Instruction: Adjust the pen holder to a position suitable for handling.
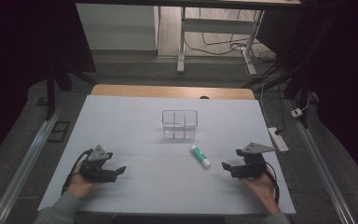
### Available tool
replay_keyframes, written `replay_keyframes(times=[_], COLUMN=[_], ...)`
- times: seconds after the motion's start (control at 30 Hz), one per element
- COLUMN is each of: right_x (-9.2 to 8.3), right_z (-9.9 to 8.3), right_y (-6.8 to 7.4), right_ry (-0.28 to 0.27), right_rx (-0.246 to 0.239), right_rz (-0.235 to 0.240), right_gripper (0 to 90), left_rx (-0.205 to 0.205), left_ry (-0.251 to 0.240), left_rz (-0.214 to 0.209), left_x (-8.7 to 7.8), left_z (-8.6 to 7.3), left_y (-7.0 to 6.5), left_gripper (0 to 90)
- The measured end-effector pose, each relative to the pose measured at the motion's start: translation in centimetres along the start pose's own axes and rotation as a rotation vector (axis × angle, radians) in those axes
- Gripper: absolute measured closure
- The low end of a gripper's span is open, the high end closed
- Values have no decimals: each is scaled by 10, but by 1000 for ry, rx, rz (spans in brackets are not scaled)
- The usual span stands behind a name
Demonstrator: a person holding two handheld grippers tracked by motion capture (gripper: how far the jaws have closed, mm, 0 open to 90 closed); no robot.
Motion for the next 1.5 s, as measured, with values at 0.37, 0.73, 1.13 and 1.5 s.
replay_keyframes(times=[0.37, 0.73, 1.13, 1.5], right_x=[13, 28, 47, 59], right_z=[20, 39, 52, 63], right_y=[-4, -11, -7, -6], right_ry=[-17, -30, -3, 9], right_rx=[28, 57, 41, 37], right_rz=[7, -4, 1, 1], right_gripper=[169, 197, 213, 322], left_rx=[3, 6, 5, 9], left_ry=[9, 10, 12, 13], left_rz=[12, 13, 16, 21], left_x=[1, 1, 2, 2], left_z=[0, 0, 0, 0], left_y=[-1, -2, -3, -3], left_gripper=[206, 206, 205, 205])
Point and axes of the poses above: each handheld gripper's, and its own axes: x roughly forward along the jaws, z roughly out of its top, y roughly to its left, the point moved 3 cm from there along x, roughly forward along the jaws, and after that the axes turned 13 degrees about -z, right-handed, at the moved point
